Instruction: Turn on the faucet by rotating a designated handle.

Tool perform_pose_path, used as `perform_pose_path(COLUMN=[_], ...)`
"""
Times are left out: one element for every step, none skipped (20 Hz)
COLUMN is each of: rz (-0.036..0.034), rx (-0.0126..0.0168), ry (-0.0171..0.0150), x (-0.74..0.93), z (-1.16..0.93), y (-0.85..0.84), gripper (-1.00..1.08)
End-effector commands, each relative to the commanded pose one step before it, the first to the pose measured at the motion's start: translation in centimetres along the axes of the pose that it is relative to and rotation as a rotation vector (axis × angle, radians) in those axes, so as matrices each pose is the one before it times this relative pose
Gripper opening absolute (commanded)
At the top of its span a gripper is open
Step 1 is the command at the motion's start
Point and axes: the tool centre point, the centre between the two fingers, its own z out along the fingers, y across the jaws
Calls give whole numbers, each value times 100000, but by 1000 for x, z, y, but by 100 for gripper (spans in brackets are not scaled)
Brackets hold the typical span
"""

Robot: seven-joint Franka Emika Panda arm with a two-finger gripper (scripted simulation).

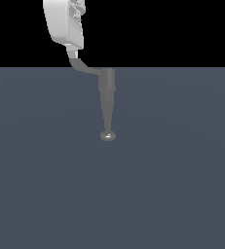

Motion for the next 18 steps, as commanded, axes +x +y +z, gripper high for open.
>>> perform_pose_path(rz=[646, 0, -21, 0, 0, -14, 0, 0, -19, 0, -13, 0, 0, -16, 0, 0, -11, 0], rx=[-465, 0, -66, 0, 0, -47, 0, 0, -66, 0, -47, 0, 0, -67, 0, 0, -68, 0], ry=[190, 0, -4, 0, 0, -2, 0, 0, -2, 0, 0, 0, 0, 3, 0, 0, 8, 0], x=[1052, 256, 247, 259, 260, 255, 263, 265, 256, 268, 263, 271, 272, 265, 275, 277, 271, 282], z=[88, -8, 29, -8, -8, 18, -8, -8, 28, -8, 17, -9, -9, 27, -9, -10, 25, -11], y=[742, 269, 253, 272, 273, 262, 276, 277, 260, 280, 268, 283, 284, 266, 286, 287, 268, 289], gripper=[-100, -100, -100, -100, -100, -100, -100, -100, -100, -100, -100, -100, -100, -100, -100, -100, -100, -100])
